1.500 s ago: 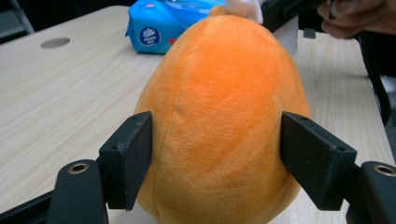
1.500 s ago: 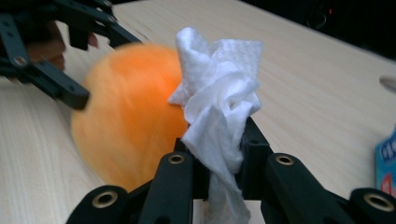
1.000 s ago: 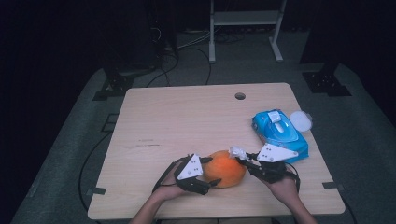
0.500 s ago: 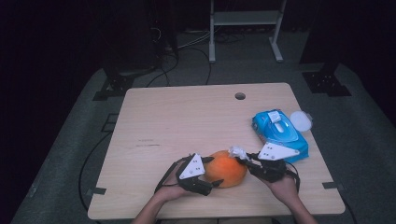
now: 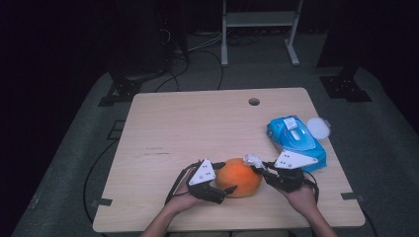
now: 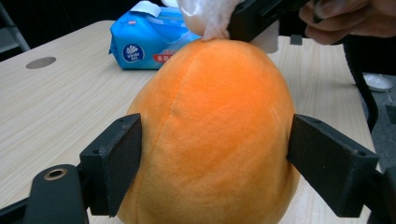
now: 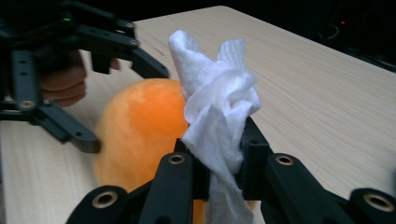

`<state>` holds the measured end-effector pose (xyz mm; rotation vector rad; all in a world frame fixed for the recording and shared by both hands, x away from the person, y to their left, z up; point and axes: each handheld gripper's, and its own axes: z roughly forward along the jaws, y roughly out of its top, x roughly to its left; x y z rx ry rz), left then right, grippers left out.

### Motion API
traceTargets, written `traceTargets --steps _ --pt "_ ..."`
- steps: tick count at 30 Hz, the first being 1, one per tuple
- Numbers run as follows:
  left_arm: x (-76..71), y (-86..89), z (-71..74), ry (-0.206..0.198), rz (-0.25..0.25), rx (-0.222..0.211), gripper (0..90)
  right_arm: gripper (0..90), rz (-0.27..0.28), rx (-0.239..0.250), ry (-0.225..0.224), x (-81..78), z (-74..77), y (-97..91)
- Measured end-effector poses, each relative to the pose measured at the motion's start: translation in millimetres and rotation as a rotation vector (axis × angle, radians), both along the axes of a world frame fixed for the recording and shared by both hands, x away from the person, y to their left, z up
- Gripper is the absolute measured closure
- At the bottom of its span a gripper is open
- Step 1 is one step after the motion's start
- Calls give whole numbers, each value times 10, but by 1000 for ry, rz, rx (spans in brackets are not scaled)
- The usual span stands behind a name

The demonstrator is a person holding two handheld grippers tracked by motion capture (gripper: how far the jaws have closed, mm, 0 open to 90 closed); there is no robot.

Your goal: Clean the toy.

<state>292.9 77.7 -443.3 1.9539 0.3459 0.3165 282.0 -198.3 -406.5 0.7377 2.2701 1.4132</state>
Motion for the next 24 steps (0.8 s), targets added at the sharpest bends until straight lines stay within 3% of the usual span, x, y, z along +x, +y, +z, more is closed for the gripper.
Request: traceTargets --steps 5,12,17,24 --pt "-3 7 -7 -4 -5 -5 210 741 13 3 20 13 4 -25" --pt "4 11 -9 4 -5 -10 206 519 70 -24 19 -38 144 -38" --pt "1 -7 -4 0 -3 -8 204 501 93 -10 13 -68 206 -21" --pt "-1 -10 -2 -4 -8 -5 203 411 126 -39 2 -97 225 105"
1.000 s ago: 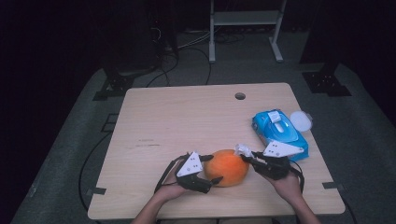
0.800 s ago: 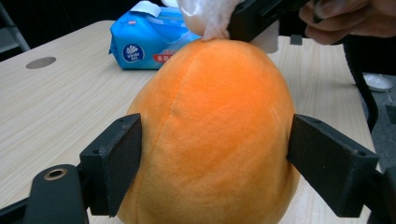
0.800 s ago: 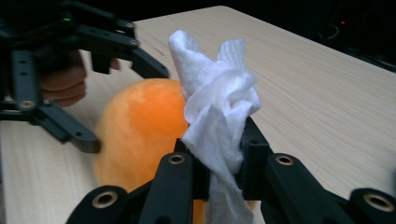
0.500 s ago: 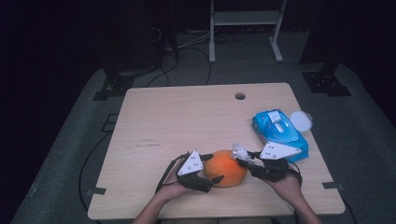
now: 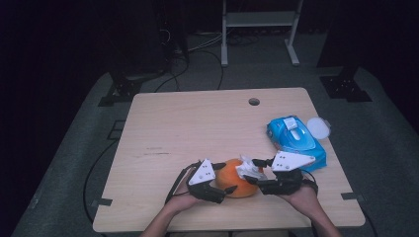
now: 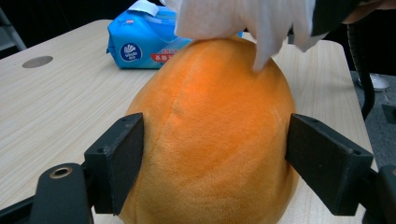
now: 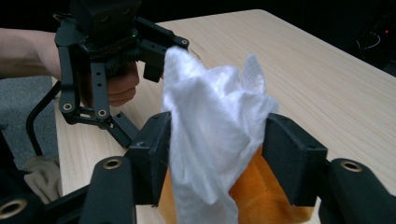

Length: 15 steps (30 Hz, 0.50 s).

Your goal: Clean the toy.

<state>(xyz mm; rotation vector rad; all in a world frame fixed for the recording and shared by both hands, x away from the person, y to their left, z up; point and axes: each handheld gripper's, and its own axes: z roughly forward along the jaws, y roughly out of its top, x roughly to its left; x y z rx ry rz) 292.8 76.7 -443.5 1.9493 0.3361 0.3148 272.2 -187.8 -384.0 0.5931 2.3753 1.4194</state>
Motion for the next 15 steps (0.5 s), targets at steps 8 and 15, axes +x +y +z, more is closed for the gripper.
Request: traceTargets --steps 8,15 --pt "-11 -20 0 -4 -6 0 202 492 -30 17 -27 8 -24 70" --pt "-18 -39 -3 0 -7 1 194 784 -28 -16 -69 -13 -84 208"
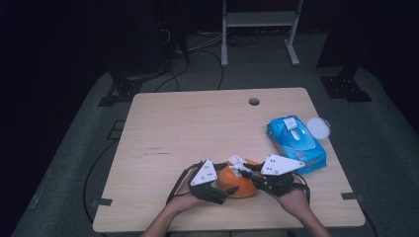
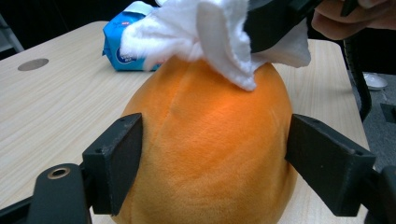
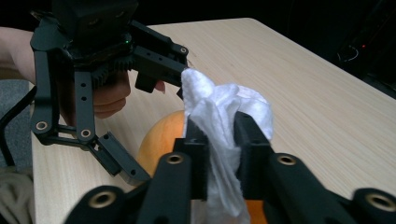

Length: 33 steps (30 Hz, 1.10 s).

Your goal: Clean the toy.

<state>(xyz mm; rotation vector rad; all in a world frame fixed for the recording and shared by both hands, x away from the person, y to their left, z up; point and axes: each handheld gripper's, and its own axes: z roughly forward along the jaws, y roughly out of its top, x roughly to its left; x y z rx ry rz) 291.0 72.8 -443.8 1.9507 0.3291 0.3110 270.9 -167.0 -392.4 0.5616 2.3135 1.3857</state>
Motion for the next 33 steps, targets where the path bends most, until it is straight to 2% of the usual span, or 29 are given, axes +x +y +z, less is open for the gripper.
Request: traceTargets --steps 3,6,11,13,14,18,21,23,26,28,31,33 --pt "-4 3 -5 -5 -4 -3 195 806 1 12 22 22 -15 -25" --pt "-4 1 -4 -7 -4 -3 195 814 -22 11 37 39 -9 -99" --pt "8 22 -9 -1 1 2 196 815 -122 -16 51 115 -30 -362" --pt "2 9 -5 -7 -3 4 196 815 -137 -5 103 168 -54 -486" --pt "-5 -5 -4 -7 -5 1 196 815 -146 -5 102 174 -62 -517" --pt "-16 -38 4 -7 -7 8 199 815 -114 7 101 136 -28 -456" --pt "-32 -68 10 -8 -2 15 199 814 -51 13 96 74 -6 -276" --pt "-38 -65 4 -13 1 22 199 813 -25 -12 72 28 4 -154" --pt "-36 -39 2 -12 -1 12 211 814 -24 -19 69 28 12 -156" --pt "-45 -40 13 -11 -11 10 218 814 -45 -21 68 50 -17 -216" --pt "-84 -54 44 -12 -71 0 225 814 -78 -14 84 98 -65 -325" --pt "-110 -61 58 -29 -98 0 225 814 -83 -7 92 127 -75 -387"
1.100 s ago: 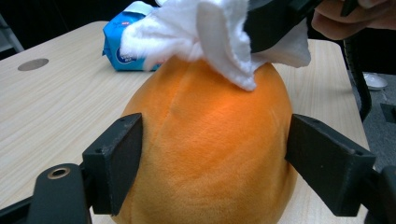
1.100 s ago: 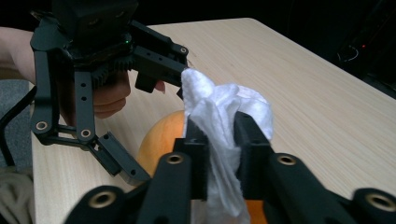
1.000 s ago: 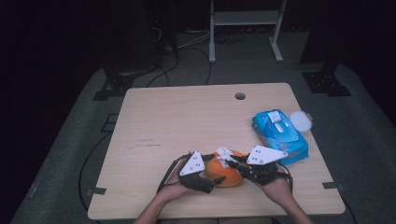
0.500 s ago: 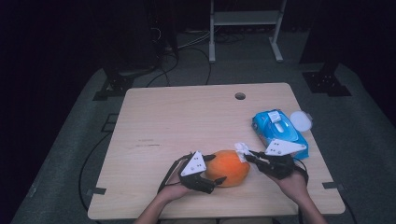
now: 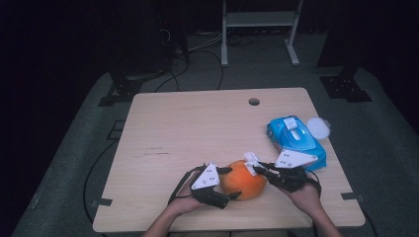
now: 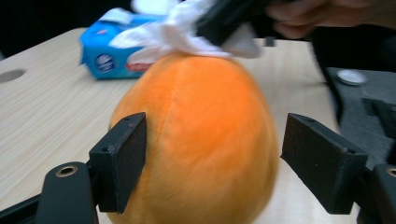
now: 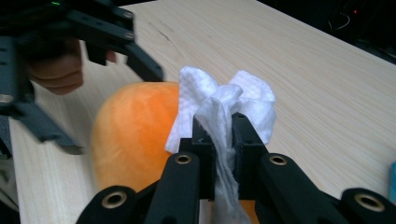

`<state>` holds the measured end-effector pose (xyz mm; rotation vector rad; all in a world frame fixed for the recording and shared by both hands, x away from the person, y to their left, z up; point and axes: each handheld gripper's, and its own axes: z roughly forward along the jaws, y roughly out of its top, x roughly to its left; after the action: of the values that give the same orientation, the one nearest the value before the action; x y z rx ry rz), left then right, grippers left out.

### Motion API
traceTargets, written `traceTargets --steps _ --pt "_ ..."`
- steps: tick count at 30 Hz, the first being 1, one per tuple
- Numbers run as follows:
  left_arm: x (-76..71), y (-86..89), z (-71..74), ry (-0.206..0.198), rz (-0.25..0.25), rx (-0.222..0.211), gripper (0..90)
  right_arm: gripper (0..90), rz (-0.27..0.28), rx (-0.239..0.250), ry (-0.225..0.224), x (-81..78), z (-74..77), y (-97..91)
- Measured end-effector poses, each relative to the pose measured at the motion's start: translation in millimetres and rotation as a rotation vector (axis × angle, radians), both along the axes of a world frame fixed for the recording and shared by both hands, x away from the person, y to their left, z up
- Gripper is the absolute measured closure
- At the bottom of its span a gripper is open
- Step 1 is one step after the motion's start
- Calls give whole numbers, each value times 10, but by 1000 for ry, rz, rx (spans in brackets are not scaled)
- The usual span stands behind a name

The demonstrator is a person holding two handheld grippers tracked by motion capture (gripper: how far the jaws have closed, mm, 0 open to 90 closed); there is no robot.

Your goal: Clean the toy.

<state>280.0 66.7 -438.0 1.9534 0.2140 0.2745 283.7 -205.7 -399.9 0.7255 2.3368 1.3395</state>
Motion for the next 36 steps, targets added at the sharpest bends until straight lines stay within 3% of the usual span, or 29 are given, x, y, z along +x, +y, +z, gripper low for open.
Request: traceTargets --steps 2,4,5,7,10,12,15,17,21,25,28,31,36 --pt "4 22 18 -16 -2 -2 216 814 4 0 7 10 -3 -46" --pt "39 53 26 -9 35 -7 185 813 6 -9 -1 3 -4 -61" --pt "78 68 14 2 76 1 146 814 5 -14 -4 3 -4 -69" --pt "146 84 -35 52 97 -5 111 813 16 -4 2 7 -3 -84" --pt "194 37 -119 123 57 4 93 813 36 12 8 -9 16 -48" --pt "187 -12 -161 150 26 30 75 813 63 17 -1 -45 39 32" --pt "130 -60 -155 106 17 60 83 813 130 28 -1 -118 63 198" --pt "121 -43 -137 90 28 64 129 811 145 10 -16 -152 74 262" --pt "130 -13 -99 81 45 8 212 813 104 16 -23 -112 72 171" --pt "139 3 -83 91 50 -34 169 813 17 38 -2 -9 17 -20" --pt "150 -62 -151 112 56 39 79 813 -21 60 16 45 -19 -114" --pt "157 -119 -206 119 61 56 56 813 -10 73 21 50 -35 -121" --pt "111 -76 -85 85 75 1 253 813 -22 69 -7 16 4 -78"
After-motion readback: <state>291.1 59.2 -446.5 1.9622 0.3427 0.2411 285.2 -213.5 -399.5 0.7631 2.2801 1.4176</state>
